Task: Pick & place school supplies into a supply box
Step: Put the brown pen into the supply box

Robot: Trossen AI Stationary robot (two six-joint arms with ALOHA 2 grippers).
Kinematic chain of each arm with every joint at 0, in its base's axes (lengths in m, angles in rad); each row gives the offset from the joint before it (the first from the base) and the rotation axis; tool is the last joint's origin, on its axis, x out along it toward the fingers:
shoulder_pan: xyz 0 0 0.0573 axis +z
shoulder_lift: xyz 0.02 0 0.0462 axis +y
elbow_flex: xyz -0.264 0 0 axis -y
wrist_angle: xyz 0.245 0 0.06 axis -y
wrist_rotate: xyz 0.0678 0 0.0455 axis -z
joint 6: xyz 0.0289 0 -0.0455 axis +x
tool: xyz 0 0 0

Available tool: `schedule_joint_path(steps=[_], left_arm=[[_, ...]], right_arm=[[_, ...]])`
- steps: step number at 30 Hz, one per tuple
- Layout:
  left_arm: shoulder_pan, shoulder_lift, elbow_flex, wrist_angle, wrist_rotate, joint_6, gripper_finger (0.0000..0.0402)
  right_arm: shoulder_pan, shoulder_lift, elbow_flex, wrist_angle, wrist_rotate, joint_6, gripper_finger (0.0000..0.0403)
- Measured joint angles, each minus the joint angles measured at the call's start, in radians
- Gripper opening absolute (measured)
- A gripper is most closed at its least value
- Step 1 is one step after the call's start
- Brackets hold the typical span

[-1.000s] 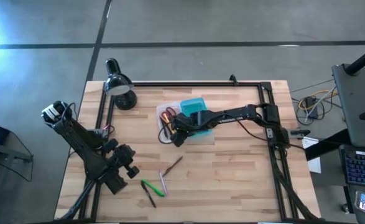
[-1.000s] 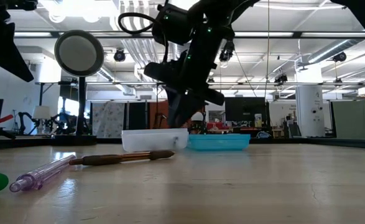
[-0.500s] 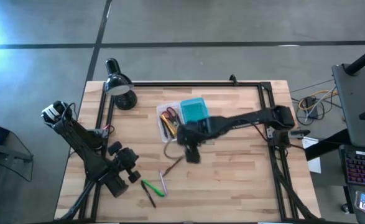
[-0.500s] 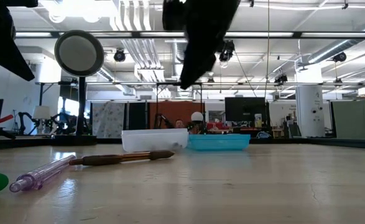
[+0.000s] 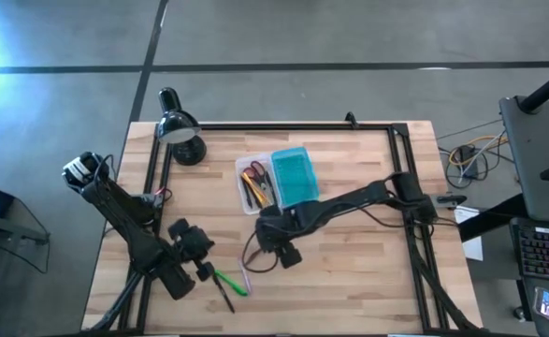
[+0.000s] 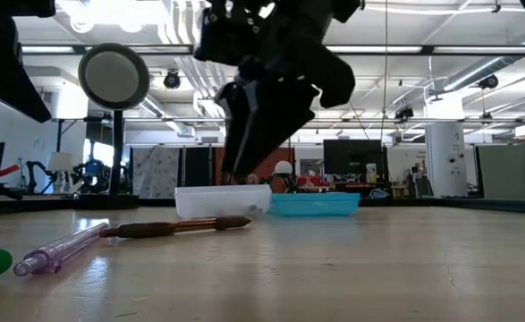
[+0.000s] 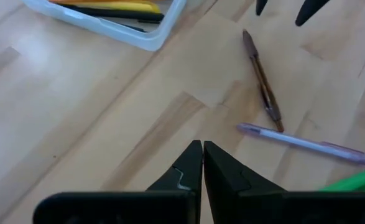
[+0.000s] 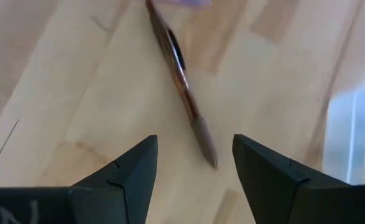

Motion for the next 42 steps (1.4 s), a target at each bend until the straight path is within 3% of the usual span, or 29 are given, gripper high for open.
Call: schedule_joint_path(steps=[6, 14, 22, 28, 31, 38, 42], left_arm=[[0.000, 0.000, -0.022, 0.046, 0.001, -0.001, 0.0000], [0.000, 0.000, -0.021, 0.067, 0.001, -0.012, 0.0000], [0.000, 0.000, -0.021, 0.079, 0.001, -0.014, 0.0000], [0.000, 0.000, -0.021, 0.079, 0.000, -0.010, 0.0000], [0.000, 0.000, -0.021, 0.079, -0.003, -0.006, 0.0000], [0.000, 0.000, -0.021, 0.076, -0.014, 0.008, 0.0000], [0.000, 0.000, -0.021, 0.076, -0.037, 0.020, 0.0000]], right_arm=[[0.000, 0.094, 0.065, 0.008, -0.011, -0.148, 0.0201], [-0.014, 0.233, 0.229, -0.052, -0.020, -0.123, 0.0180], [-0.028, 0.343, 0.380, -0.236, -0.090, -0.127, 0.0108], [-0.025, 0.356, 0.395, -0.258, -0.082, -0.130, 0.0035], [-0.027, 0.336, 0.393, -0.267, -0.085, -0.107, 0.0018], [-0.053, 0.193, 0.373, -0.298, -0.179, 0.179, 0.0016], [-0.102, 0.061, 0.359, -0.234, -0.029, 0.536, 0.0015]])
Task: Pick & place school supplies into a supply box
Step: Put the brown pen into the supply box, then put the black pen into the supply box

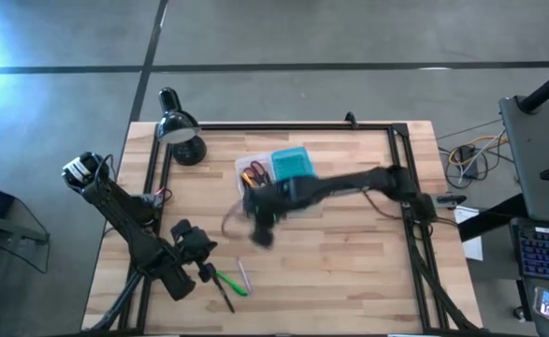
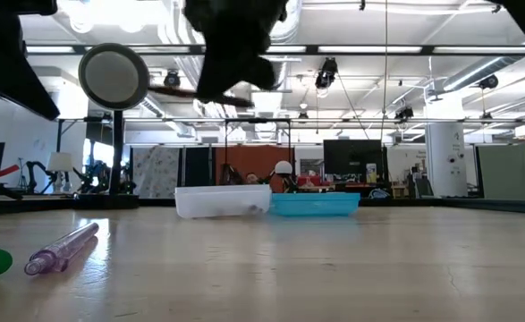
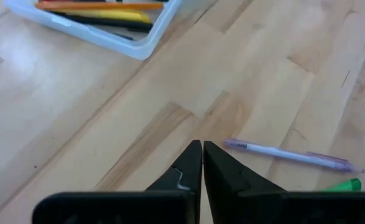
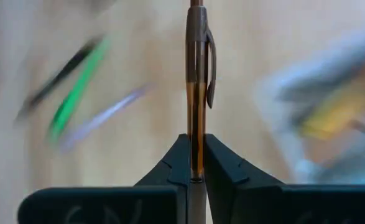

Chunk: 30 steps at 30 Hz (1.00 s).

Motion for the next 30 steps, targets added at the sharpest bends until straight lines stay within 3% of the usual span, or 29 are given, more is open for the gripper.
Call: schedule_joint_path(steps=[4, 8, 12, 17, 19, 22, 27, 30], left_arm=[[0.000, 0.000, 0.000, 0.001, -0.035, -0.003, 0.0000], [0.001, 0.000, 0.000, 0.005, -0.065, -0.017, 0.0000], [0.001, 0.000, 0.000, 0.016, -0.063, -0.030, 0.0000], [0.001, 0.000, 0.000, 0.036, -0.054, -0.038, 0.0000], [0.001, 0.000, 0.000, 0.041, -0.046, -0.036, 0.0000], [-0.002, 0.000, 0.000, 0.066, 0.020, 0.036, 0.0000], [-0.017, 0.028, -0.001, 0.293, 0.261, 0.446, 0.0000], [-0.022, 0.073, -0.001, 0.430, 0.386, 0.663, 0.0002]], right_arm=[[-0.125, -0.030, -0.065, 0.091, 0.135, 0.324, 0.0014], [-0.251, -0.023, -0.151, 0.242, 0.031, 0.531, 0.0020], [-0.294, 0.020, -0.243, 0.262, -0.041, 0.599, 0.0054], [-0.266, 0.004, -0.283, 0.274, -0.054, 0.624, 0.0112], [-0.248, -0.007, -0.282, 0.278, -0.043, 0.590, 0.0134], [-0.202, -0.042, -0.267, 0.268, 0.021, 0.403, 0.0164], [-0.081, -0.200, -0.278, 0.243, 0.050, -0.099, 0.0195], [-0.014, -0.262, -0.326, 0.207, 0.094, -0.225, 0.0200]])
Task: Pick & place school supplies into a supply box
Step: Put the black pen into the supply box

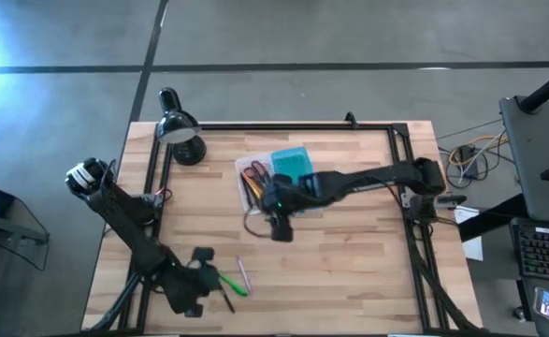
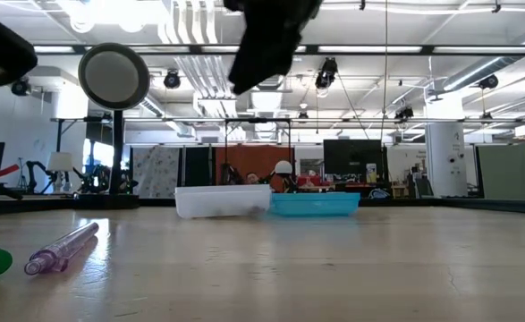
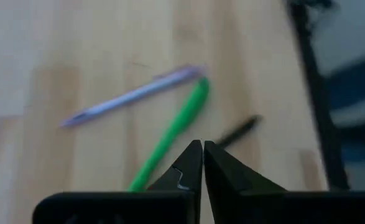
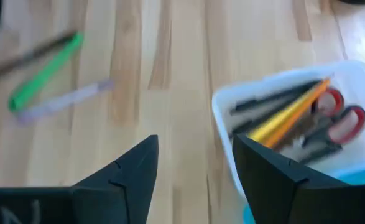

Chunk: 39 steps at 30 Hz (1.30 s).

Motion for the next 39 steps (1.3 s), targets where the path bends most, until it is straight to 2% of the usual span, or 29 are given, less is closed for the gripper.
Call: schedule_joint_path(steps=[2, 8, 13, 18, 21, 23, 29, 32, 37, 39], left_arm=[[0.001, 0.032, 0.000, 0.029, 0.029, 0.057, 0.0011], [-0.004, 0.105, 0.013, 0.031, 0.129, 0.176, 0.0061], [0.001, 0.131, 0.053, 0.037, 0.138, 0.405, 0.0095], [0.028, 0.168, 0.053, 0.037, 0.142, 0.505, 0.0110], [0.042, 0.209, 0.050, 0.035, 0.156, 0.569, 0.0110], [0.056, 0.230, 0.050, 0.040, 0.210, 0.600, 0.0110], [0.084, 0.269, 0.051, 0.047, 0.277, 0.600, 0.0106], [0.111, 0.273, 0.051, 0.046, 0.322, 0.600, 0.0084], [0.160, 0.274, 0.051, 0.037, 0.379, 0.553, 0.0017], [0.176, 0.273, 0.061, 0.021, 0.414, 0.497, 0.0013]], right_arm=[[0.025, -0.037, -0.037, -0.020, 0.028, 0.000, 0.0200], [0.050, -0.150, -0.201, -0.050, 0.037, 0.160, 0.0201], [0.066, -0.220, -0.332, -0.036, 0.036, 0.239, 0.0201], [0.084, -0.247, -0.406, -0.037, 0.056, 0.274, 0.0201], [0.087, -0.263, -0.417, -0.030, 0.063, 0.278, 0.0201], [0.086, -0.263, -0.423, -0.032, 0.070, 0.288, 0.0201], [0.086, -0.264, -0.426, -0.040, 0.089, 0.288, 0.0201], [0.090, -0.265, -0.427, -0.050, 0.088, 0.288, 0.0201], [0.096, -0.309, -0.449, -0.094, 0.100, 0.284, 0.0199], [0.102, -0.351, -0.474, -0.107, 0.139, 0.284, 0.0194]])
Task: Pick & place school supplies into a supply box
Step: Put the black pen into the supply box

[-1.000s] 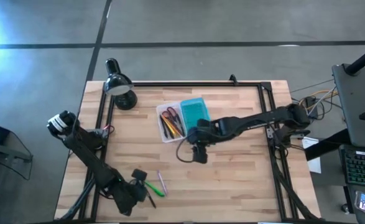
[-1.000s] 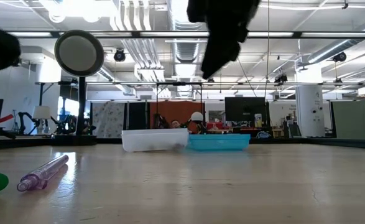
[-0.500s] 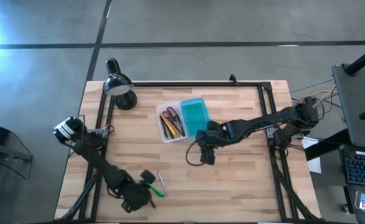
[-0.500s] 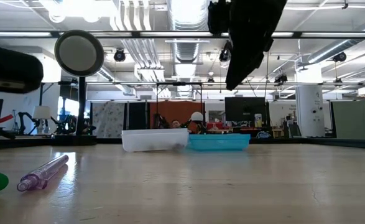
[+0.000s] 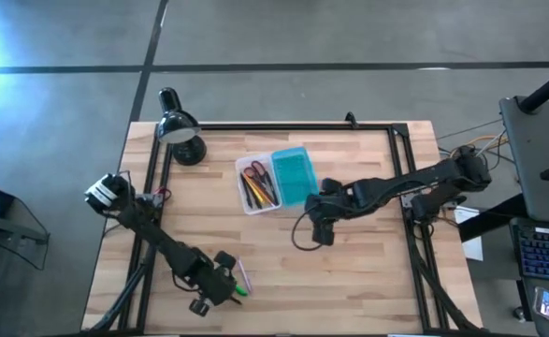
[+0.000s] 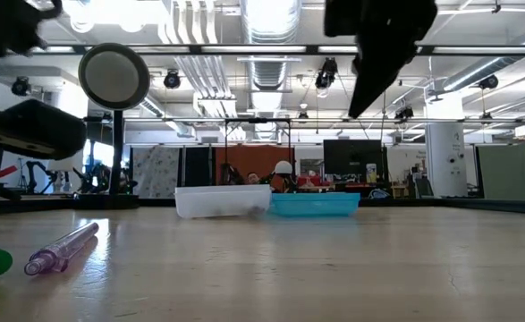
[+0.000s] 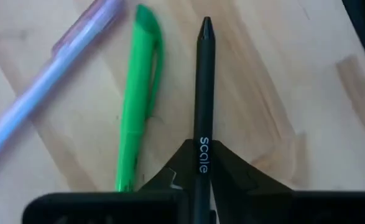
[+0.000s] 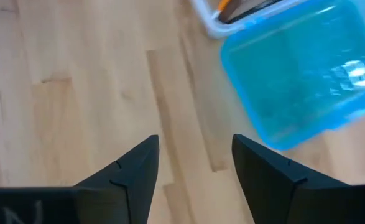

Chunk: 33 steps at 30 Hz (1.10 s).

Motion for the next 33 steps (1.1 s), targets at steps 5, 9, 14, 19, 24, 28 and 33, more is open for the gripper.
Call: schedule_joint_path(steps=[5, 9, 14, 19, 24, 28, 33], left_arm=[[-0.010, -0.065, 0.092, -0.201, 0.059, -0.269, 0.0012], [-0.004, -0.206, 0.226, -0.290, -0.045, -0.518, 0.0011], [0.218, -0.337, 0.236, -0.397, -0.359, -0.924, 0.0011], [0.532, -0.408, 0.109, -0.214, -0.396, -1.236, 0.0012], [0.757, -0.408, -0.039, 0.058, -0.352, -1.218, 0.0013], [0.887, -0.350, -0.137, 0.119, -0.276, -1.132, 0.0017], [0.942, -0.301, -0.206, 0.279, -0.163, -1.058, 0.0050]], right_arm=[[0.003, -0.159, -0.097, -0.007, 0.039, 0.015, 0.0177], [0.003, -0.309, -0.180, -0.001, 0.096, 0.061, 0.0165], [0.003, -0.460, -0.281, 0.066, 0.246, 0.246, 0.0152], [-0.002, -0.504, -0.338, 0.142, 0.293, 0.379, 0.0144], [-0.002, -0.470, -0.347, 0.165, 0.343, 0.396, 0.0143], [-0.002, -0.432, -0.346, 0.178, 0.365, 0.433, 0.0143], [-0.002, -0.385, -0.346, 0.179, 0.368, 0.472, 0.0142]])
